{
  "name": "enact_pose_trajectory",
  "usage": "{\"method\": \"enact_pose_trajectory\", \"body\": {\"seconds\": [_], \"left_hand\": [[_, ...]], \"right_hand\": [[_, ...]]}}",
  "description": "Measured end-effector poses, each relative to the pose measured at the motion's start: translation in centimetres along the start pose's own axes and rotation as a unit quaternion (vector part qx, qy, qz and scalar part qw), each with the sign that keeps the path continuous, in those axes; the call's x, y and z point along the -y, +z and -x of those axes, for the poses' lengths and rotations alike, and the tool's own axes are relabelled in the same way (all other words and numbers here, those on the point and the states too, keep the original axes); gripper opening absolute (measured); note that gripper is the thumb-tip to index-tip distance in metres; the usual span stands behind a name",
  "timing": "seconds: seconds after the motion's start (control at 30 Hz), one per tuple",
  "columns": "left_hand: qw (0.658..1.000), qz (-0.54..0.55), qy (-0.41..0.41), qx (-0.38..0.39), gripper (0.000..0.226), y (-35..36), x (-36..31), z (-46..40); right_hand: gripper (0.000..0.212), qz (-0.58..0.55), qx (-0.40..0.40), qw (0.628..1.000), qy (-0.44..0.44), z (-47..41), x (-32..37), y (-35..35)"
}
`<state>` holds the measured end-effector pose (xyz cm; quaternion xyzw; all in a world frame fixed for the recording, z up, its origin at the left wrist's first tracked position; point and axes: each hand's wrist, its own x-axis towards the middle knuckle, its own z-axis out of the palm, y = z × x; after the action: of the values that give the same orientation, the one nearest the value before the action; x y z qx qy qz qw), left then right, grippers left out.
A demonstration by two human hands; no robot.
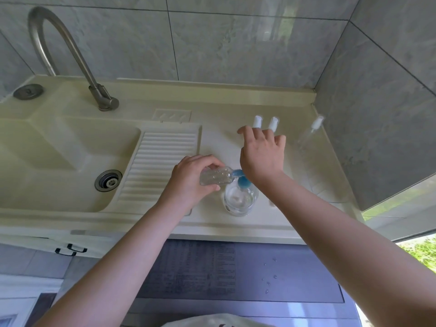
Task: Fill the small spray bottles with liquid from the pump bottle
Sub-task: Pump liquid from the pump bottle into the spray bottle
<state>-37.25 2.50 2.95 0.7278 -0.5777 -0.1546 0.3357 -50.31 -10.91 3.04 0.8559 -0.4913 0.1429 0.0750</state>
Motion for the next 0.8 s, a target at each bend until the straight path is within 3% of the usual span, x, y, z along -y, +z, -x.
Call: {"method": "enact_pose_trajectory", "body": {"seconds": [0.23,0.8], "left_hand": [[1.000,0.000,0.000,0.004,0.049,0.0,-0.1,-0.2],[1.000,-0.005,0.012,0.001,0.049,-0.3,-0.2,-0.3]], "right_hand": [[0.046,-0.049,-0.004,0.999,0.021,0.9,0.1,1.1],[0.044,-0.042,-0.027,0.998,0.030,0.1,0.0,0.1]]}}
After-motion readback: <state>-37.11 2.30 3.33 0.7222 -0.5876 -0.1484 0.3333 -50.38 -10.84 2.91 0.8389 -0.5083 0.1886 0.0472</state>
